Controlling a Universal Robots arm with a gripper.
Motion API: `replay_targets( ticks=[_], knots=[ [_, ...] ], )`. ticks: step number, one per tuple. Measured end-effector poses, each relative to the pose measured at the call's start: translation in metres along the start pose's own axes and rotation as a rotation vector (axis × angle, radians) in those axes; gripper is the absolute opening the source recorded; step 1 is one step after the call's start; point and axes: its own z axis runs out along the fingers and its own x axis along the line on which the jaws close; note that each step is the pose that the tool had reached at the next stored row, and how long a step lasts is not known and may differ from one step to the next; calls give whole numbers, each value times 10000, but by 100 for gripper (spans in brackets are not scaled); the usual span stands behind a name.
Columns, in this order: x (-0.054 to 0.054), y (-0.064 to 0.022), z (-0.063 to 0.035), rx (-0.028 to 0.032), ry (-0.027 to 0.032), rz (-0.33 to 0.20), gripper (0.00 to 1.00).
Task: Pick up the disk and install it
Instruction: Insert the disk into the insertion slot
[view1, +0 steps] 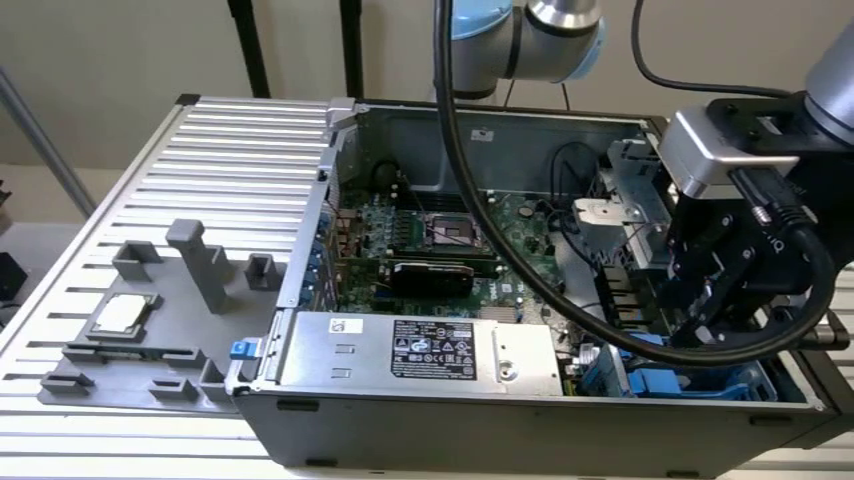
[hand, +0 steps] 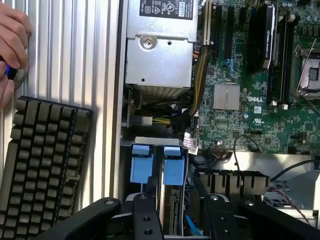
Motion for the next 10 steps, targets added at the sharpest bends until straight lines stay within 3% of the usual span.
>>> replay_targets(
  ticks=[10],
  knots=[
    [1, -26, 0, 1, -12, 0, 100]
  ],
)
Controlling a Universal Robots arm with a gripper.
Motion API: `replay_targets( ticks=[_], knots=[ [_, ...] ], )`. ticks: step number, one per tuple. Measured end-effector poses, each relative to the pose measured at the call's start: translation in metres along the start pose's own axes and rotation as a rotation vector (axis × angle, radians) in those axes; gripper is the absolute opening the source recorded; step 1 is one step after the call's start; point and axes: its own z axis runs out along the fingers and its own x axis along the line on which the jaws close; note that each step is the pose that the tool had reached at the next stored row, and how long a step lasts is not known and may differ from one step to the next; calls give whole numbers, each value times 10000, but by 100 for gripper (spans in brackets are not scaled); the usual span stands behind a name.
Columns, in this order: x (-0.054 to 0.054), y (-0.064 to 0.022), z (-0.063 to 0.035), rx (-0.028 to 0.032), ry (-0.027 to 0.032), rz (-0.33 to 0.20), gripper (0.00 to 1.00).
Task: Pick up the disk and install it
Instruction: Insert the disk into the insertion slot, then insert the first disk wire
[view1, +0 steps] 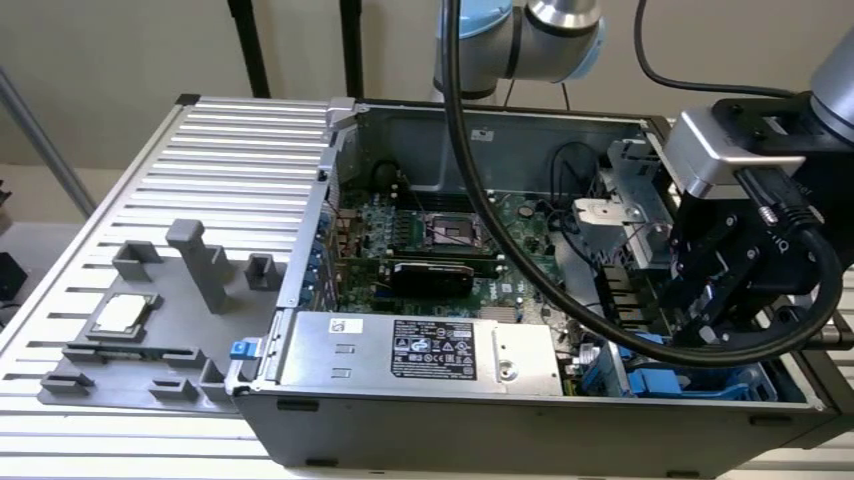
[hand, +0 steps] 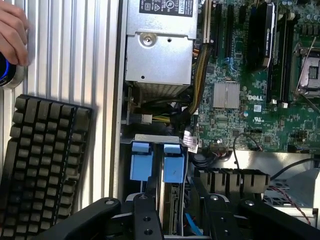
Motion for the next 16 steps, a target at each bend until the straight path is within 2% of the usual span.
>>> replay_targets(
  ticks=[10, 11, 13, 16],
  knots=[
    [0, -1, 0, 0, 0, 0, 100],
    [0, -6, -2, 0, 2, -1, 0],
    [0, -29, -21, 0, 0, 0, 0],
    [-2, -123, -123, -9, -3, 0, 0]
  ],
)
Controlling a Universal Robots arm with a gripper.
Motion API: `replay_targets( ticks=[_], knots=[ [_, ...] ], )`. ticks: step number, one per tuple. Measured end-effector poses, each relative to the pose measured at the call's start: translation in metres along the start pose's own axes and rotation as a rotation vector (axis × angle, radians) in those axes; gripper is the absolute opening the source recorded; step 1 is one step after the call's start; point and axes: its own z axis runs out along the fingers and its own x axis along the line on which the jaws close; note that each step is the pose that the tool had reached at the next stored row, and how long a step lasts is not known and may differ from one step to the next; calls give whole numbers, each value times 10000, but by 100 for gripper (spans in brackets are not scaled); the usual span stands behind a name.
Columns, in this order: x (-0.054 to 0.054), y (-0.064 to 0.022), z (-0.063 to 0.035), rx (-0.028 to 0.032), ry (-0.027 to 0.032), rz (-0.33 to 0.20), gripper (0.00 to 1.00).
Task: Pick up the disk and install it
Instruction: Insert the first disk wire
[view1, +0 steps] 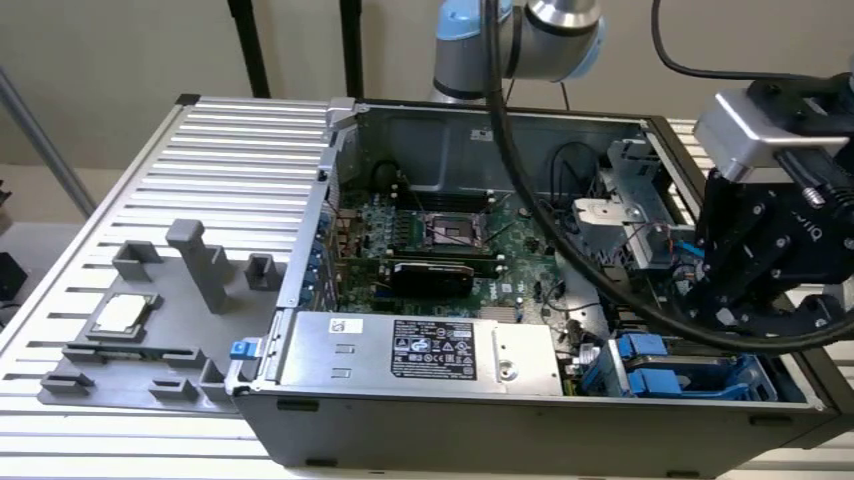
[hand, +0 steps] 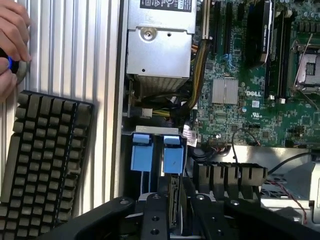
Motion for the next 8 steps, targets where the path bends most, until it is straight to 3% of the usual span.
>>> replay_targets(
  ticks=[5, 8],
  knots=[
    [-4, -221, -220, -31, 0, 1, 0],
    [-2, -358, -252, -37, -8, 1, 0]
  ],
)
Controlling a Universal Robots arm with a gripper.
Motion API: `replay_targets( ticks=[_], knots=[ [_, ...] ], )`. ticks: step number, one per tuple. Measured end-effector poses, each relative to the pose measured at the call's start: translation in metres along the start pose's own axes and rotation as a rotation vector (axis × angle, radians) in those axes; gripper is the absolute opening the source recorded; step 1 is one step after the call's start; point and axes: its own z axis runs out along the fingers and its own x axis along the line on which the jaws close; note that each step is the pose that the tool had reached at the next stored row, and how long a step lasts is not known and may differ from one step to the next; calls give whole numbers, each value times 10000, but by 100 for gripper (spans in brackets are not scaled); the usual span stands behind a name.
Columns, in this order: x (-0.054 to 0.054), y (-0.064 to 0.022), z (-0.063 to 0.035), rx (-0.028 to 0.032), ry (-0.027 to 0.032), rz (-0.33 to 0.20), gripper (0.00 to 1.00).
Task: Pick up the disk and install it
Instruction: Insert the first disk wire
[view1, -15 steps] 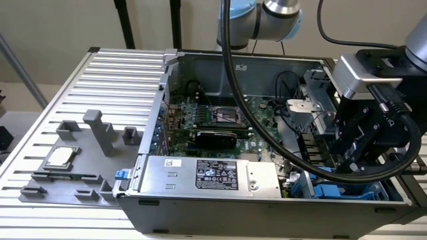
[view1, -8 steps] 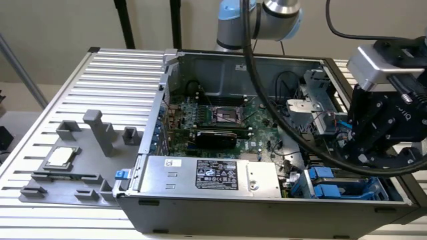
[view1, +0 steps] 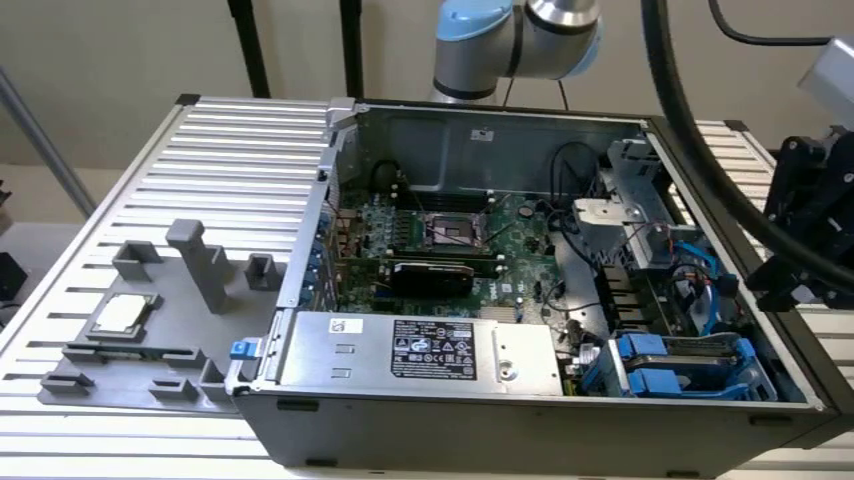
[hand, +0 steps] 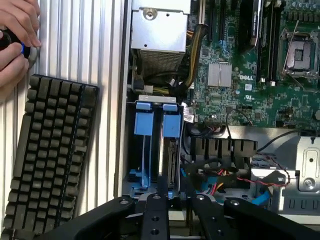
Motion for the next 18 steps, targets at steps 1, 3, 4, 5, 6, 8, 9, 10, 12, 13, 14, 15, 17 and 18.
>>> replay_targets(
  ticks=[1, 3, 4, 5, 6, 8, 9, 10, 12, 13, 14, 15, 17, 18],
  knots=[
    [0, -45, -2, 0, 0, 0, 0],
    [-1, -136, -3, -1, 1, 1, 0],
    [-4, -180, 2, 0, 1, 0, 0],
    [-12, -211, 19, -2, 2, 0, 0],
    [-23, -229, 34, -1, 8, -1, 0],
    [-53, -239, 74, -2, 9, -6, 0],
    [-70, -240, 94, -2, 9, -7, 0],
    [-85, -241, 112, -2, 10, -7, 0],
    [-112, -243, 149, -2, 14, -10, 0],
    [-123, -244, 169, -2, 21, -11, 0],
    [-130, -245, 187, -2, 25, -13, 0],
    [-135, -246, 206, -3, 26, -15, 0],
    [-141, -248, 241, -3, 31, -23, 0],
    [-142, -247, 259, -4, 34, -28, 0]
  ],
)
